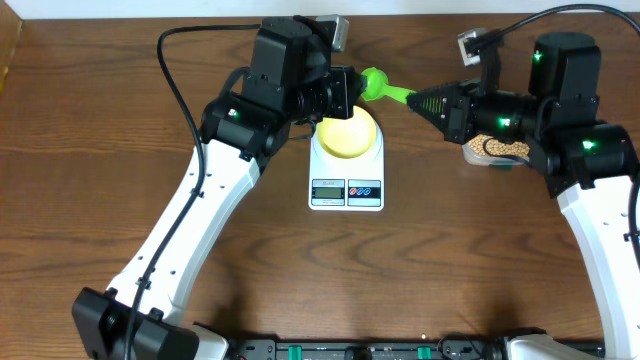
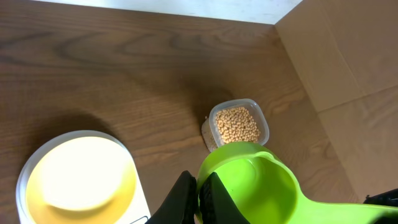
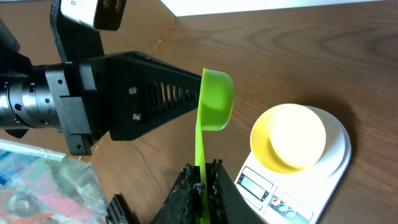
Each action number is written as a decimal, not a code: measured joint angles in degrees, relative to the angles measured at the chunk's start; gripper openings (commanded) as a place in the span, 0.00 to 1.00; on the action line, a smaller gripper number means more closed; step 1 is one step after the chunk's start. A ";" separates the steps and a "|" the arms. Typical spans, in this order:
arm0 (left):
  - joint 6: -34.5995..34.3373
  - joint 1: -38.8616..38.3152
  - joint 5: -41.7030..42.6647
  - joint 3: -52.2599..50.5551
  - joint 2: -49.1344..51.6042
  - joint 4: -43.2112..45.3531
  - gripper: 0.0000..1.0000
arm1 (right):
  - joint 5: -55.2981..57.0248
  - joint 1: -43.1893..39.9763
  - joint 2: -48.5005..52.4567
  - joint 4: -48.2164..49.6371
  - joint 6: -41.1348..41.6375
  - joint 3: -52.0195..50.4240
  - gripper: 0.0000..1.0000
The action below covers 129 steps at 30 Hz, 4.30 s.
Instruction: Scoop item into bowl and weigh 50g on scale
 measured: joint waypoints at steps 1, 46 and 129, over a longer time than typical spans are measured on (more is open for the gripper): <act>0.09 0.00 0.00 0.00 0.00 0.02 0.07 | 0.00 0.00 0.00 0.00 0.00 0.00 0.01; 16.83 -13.11 -13.14 -1.14 0.63 -25.83 0.44 | 47.91 -1.64 0.04 -17.38 2.80 0.00 0.01; 17.16 -15.30 -16.96 -19.15 17.62 0.26 0.70 | 51.47 -4.83 0.04 -23.28 2.82 0.22 0.01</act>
